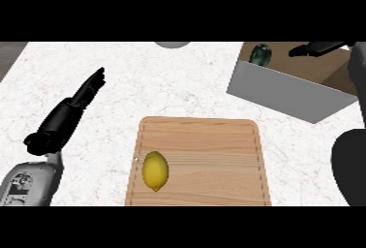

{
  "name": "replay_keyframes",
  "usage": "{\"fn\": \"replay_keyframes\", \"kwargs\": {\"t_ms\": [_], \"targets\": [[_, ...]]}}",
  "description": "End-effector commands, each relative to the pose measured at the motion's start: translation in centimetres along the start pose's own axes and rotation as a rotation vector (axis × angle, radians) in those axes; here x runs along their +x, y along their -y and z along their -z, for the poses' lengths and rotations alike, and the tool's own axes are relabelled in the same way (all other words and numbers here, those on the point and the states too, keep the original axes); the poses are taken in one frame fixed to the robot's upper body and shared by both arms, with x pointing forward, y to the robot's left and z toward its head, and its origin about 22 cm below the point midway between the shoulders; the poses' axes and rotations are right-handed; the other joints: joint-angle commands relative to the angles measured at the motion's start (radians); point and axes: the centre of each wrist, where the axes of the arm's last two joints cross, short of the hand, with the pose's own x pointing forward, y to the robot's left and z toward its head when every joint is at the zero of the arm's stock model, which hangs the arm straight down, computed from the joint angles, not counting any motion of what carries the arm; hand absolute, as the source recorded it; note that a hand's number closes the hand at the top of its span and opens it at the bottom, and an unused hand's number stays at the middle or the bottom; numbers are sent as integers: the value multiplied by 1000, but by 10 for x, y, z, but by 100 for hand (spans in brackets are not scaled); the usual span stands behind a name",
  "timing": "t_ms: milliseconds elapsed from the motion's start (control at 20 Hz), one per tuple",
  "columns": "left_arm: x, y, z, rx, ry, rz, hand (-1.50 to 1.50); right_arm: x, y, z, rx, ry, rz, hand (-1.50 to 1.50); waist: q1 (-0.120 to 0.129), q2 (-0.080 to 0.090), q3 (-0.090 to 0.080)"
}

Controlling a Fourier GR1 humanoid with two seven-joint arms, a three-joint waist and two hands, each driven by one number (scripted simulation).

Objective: Pick the eggplant from the cutting board and place it in the cardboard box

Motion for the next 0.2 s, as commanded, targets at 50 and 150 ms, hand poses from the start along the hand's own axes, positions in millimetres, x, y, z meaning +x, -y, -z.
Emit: {"fn": "replay_keyframes", "kwargs": {"t_ms": [50, 150], "targets": [[6, 14, 5, -22, 19, -7, 0, -16, 28, -20, -156, -29, 198, -150, 5, 5, 0], [-7, 6, -5, -28, 5, 10, 0, -17, 46, -32, -204, -14, 190, -150, 21, 13, 0]]}}
